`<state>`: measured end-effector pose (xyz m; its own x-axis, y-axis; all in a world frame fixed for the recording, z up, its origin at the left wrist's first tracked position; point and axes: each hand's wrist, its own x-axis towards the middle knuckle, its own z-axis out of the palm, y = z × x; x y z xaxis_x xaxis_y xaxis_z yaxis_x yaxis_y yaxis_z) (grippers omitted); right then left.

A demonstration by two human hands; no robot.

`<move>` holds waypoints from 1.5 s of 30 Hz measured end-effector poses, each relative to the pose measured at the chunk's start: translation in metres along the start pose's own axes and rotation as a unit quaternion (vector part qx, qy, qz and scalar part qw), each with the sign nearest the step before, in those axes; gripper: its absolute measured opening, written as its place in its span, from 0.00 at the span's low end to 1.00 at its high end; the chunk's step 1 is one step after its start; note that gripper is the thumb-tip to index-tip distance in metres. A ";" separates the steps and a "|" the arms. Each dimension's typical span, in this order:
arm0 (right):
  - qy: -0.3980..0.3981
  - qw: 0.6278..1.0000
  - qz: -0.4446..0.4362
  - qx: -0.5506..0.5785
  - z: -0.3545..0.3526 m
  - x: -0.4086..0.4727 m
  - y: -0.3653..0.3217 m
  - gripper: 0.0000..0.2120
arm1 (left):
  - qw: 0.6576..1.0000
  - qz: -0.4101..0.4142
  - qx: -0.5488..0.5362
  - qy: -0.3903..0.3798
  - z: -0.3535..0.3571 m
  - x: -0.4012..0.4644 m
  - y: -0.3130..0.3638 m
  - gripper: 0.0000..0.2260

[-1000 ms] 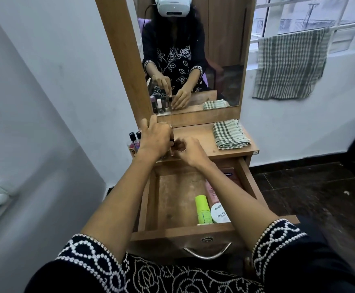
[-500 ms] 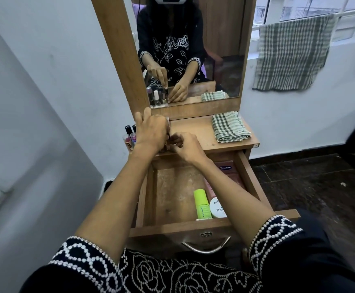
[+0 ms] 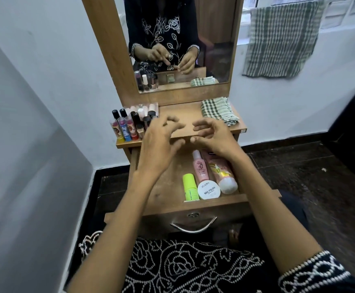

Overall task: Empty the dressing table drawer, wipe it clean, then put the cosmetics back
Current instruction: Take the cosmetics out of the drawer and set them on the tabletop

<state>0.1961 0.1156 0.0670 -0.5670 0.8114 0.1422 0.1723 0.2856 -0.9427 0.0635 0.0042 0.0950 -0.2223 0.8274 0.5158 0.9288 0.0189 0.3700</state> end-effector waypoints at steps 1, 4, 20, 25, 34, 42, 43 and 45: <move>-0.019 1.000 0.008 -0.017 -0.003 -0.006 0.003 0.21 | 0.998 -0.032 -0.031 -0.037 0.009 -0.011 -0.001 0.22; -0.076 0.990 0.030 -0.115 -0.002 -0.020 0.015 0.25 | 0.980 -0.100 -0.084 -0.148 0.037 -0.037 -0.009 0.32; -0.155 0.827 0.107 -0.530 0.028 -0.067 0.038 0.28 | 0.916 -0.158 -0.052 -0.364 0.088 -0.060 -0.035 0.44; -0.160 0.809 0.118 -0.553 0.028 -0.071 0.031 0.26 | 0.920 -0.158 -0.057 -0.353 0.088 -0.064 -0.036 0.39; -0.162 0.783 0.130 -0.586 0.031 -0.075 0.022 0.25 | 0.910 -0.183 -0.044 -0.369 0.087 -0.066 -0.036 0.43; -0.162 0.780 0.127 -0.591 0.032 -0.074 0.024 0.29 | 0.898 -0.193 -0.021 -0.395 0.092 -0.067 -0.040 0.44; -0.164 0.777 0.117 -0.597 0.032 -0.073 0.026 0.29 | 0.897 -0.190 -0.011 -0.399 0.093 -0.067 -0.040 0.44; -0.167 0.773 0.104 -0.604 0.032 -0.072 0.028 0.29 | 0.894 -0.188 0.002 -0.407 0.093 -0.067 -0.040 0.45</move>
<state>0.2160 0.0489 0.0203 -0.5674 0.7845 -0.2503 0.7991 0.5979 0.0627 0.0684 0.0001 -0.0264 -0.2308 0.8970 -0.3770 0.8352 0.3814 0.3961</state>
